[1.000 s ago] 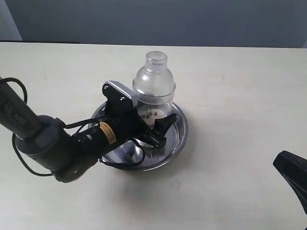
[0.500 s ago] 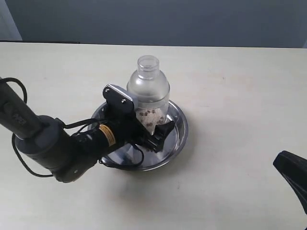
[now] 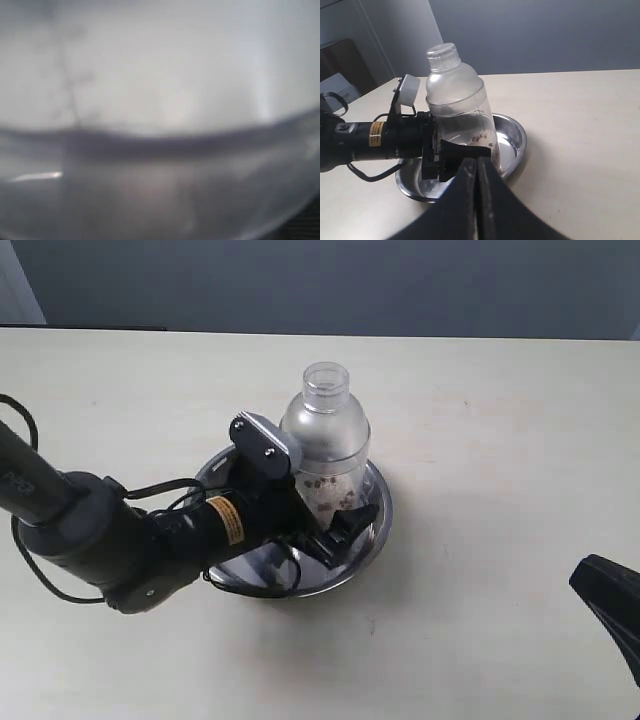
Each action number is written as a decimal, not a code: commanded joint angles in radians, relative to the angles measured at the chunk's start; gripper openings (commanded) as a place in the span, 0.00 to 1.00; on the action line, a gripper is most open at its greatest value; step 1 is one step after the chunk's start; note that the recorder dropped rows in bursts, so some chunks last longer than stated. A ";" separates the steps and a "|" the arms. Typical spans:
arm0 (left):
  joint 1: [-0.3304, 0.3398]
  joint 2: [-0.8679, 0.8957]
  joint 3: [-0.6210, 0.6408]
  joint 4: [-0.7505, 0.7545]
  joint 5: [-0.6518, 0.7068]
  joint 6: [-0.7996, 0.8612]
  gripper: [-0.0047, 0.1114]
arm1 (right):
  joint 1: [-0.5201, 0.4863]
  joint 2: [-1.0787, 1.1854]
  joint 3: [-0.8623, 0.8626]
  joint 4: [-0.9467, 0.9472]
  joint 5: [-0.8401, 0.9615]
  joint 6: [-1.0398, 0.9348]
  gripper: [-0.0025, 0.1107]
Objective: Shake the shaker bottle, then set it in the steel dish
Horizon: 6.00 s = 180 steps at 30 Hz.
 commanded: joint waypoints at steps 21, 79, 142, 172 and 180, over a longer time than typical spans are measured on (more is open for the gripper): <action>0.000 -0.588 0.453 -0.103 -0.072 -0.025 0.91 | -0.003 -0.004 0.002 0.001 -0.006 -0.004 0.01; 0.572 -1.803 0.670 -0.258 1.163 0.936 0.90 | -0.003 -0.004 0.002 0.000 -0.008 -0.004 0.01; 0.663 -2.049 0.670 -0.037 1.098 1.624 0.86 | -0.003 -0.004 0.002 0.000 -0.008 -0.004 0.01; 0.659 -2.049 0.670 0.129 1.252 1.340 0.86 | -0.003 -0.004 0.002 0.004 -0.006 -0.004 0.01; 0.659 -2.049 0.670 0.129 1.252 1.340 0.86 | -0.003 -0.004 0.002 0.002 -0.006 -0.004 0.01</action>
